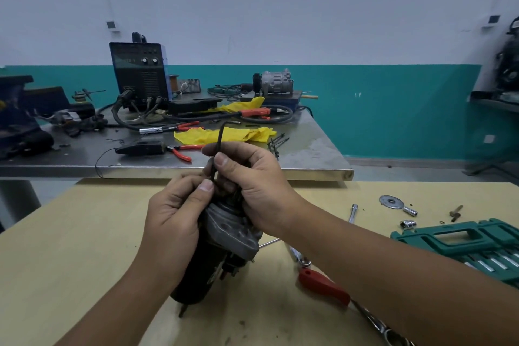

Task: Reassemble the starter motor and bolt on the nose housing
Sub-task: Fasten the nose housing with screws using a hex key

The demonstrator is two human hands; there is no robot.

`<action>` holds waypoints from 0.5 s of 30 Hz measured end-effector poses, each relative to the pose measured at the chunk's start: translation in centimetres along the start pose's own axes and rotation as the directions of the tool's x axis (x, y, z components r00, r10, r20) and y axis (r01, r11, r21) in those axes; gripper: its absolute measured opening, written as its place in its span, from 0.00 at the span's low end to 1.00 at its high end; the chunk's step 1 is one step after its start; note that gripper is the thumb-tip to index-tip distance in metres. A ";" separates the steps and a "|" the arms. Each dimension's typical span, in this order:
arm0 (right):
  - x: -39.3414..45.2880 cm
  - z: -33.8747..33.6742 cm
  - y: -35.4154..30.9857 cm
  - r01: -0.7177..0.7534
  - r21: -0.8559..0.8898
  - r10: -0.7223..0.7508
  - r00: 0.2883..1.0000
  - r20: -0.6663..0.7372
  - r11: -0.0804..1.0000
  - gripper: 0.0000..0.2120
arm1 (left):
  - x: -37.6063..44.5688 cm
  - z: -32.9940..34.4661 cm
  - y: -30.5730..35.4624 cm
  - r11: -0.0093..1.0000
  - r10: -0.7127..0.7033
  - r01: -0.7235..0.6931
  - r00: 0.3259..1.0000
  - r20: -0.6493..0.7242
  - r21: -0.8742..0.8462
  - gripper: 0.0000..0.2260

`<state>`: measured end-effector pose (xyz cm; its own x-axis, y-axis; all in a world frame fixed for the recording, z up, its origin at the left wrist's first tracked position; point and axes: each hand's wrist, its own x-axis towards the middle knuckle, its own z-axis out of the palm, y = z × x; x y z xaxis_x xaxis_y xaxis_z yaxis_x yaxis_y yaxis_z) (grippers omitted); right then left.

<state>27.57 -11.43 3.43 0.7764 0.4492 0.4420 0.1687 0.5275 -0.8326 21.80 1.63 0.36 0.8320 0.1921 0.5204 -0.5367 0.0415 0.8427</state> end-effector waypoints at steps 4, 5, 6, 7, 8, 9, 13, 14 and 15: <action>0.0 0.0 0.1 0.016 -0.066 -0.018 1.000 -0.022 0.998 0.04 | -0.1 -0.2 -0.3 1.000 0.008 -0.008 1.000 -0.001 0.016 0.08; 0.0 0.1 0.1 0.017 -0.082 -0.021 0.999 -0.038 0.996 0.04 | 0.0 -0.2 -0.4 0.999 0.021 -0.021 1.000 -0.009 0.033 0.07; 0.0 0.2 0.2 0.021 -0.093 -0.025 0.999 -0.048 0.995 0.06 | 0.0 -0.3 -0.4 0.998 0.033 -0.032 0.999 -0.015 0.050 0.06; 0.1 0.2 0.3 0.026 -0.093 -0.031 0.998 -0.052 0.995 0.08 | 0.1 -0.3 -0.5 0.997 0.039 -0.038 0.999 -0.015 0.063 0.06; 0.1 0.2 0.3 0.027 -0.077 -0.032 0.998 -0.053 0.997 0.08 | 0.2 -0.3 -0.6 0.997 0.038 -0.037 0.999 -0.011 0.067 0.06; 0.1 0.2 0.3 0.026 -0.052 -0.028 0.999 -0.046 0.998 0.07 | 0.2 -0.4 -0.6 0.998 0.032 -0.032 0.999 -0.004 0.063 0.06; 0.2 0.1 0.0 -0.012 -0.008 0.012 1.000 -0.014 1.000 0.08 | 0.2 -0.4 -0.6 1.000 0.001 -0.001 1.000 0.000 0.015 0.08; 0.2 0.1 0.0 -0.018 -0.008 0.018 1.000 -0.022 1.000 0.06 | 0.2 -0.3 -0.5 1.000 0.002 -0.002 1.000 -0.009 0.018 0.08; 0.2 0.1 0.0 -0.014 -0.013 0.014 0.999 -0.032 1.000 0.04 | 0.1 -0.2 -0.4 1.000 0.008 -0.008 1.000 -0.019 0.024 0.08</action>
<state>27.66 -11.28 3.50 0.7978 0.4332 0.4194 0.1653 0.5118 -0.8430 22.07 1.86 0.02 0.8249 0.2110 0.5245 -0.5394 0.0162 0.8419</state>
